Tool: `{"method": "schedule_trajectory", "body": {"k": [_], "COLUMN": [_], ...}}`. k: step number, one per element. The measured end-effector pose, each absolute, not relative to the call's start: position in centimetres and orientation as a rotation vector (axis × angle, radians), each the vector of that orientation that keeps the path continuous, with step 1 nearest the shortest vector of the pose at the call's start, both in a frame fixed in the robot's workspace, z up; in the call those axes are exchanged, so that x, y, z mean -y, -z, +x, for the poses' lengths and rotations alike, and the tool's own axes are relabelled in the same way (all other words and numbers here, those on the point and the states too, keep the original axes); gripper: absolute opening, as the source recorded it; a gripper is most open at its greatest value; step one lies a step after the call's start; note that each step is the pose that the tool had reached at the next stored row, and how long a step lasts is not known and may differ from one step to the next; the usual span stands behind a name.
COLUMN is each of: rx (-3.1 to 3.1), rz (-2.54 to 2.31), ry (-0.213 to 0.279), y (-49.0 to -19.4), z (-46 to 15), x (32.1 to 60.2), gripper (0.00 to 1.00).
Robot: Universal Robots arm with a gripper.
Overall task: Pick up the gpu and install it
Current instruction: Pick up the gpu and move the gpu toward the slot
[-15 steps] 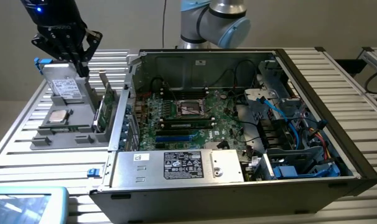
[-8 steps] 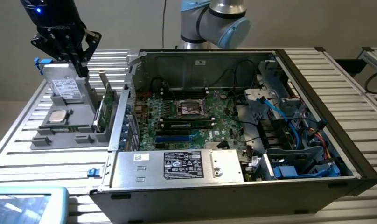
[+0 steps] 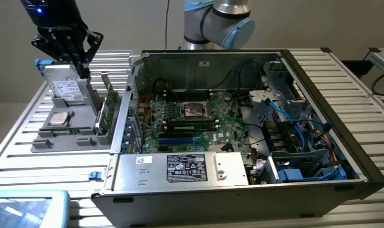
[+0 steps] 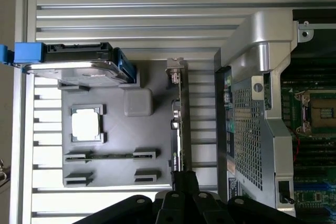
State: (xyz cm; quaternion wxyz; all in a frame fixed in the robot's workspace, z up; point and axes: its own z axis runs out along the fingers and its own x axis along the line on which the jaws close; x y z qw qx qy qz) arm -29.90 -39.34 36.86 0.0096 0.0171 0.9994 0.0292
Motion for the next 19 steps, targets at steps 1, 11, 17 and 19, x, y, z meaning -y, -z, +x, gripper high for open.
{"method": "schedule_trajectory", "body": {"k": [1,11,17,19], "rx": [-3.121,-3.12,-3.12,-3.12], "rz": [0.053,0.053,0.053,0.053], "ry": [-0.091,-0.092,-0.093,-0.093], "y": [-36.9,-36.3,-35.2,-34.9], "z": [-29.9,-29.9,-30.2,-30.2], "x": [39.3,39.3,39.3,39.3], "gripper": [0.12,0.44,0.44,0.44]}}
